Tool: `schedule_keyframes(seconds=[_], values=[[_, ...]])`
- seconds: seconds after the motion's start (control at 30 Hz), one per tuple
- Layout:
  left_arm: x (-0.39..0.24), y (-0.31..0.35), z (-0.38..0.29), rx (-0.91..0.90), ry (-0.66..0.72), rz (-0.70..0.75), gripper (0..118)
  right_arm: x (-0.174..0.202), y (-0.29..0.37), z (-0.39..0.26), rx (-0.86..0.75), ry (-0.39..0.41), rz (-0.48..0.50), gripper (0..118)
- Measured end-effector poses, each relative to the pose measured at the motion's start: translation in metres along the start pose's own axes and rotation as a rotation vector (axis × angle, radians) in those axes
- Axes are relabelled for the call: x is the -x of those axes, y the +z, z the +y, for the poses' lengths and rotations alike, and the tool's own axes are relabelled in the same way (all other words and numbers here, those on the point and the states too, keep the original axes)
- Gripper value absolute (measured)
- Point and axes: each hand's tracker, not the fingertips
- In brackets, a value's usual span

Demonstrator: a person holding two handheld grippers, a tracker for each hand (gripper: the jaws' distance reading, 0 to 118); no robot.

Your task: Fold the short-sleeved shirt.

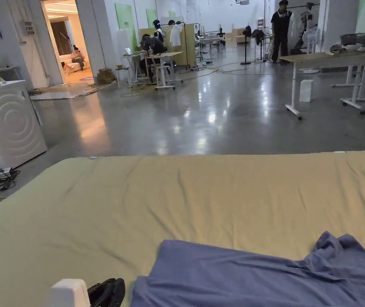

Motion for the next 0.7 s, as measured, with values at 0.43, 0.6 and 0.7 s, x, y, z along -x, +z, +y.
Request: schedule_keyframes(seconds=[0.43,0.6,0.7], values=[[0.057,-0.150,-0.074,0.422,0.079,0.065,60,-0.004,-0.021,-0.036,0.161,-0.036,0.003,0],[0.049,-0.173,-0.083,0.478,0.012,0.017,56,-0.008,-0.024,-0.043,0.200,-0.046,-0.013,0],[0.038,-0.178,-0.088,0.494,-0.065,0.054,49,-0.009,-0.023,-0.045,0.214,-0.045,-0.017,0]])
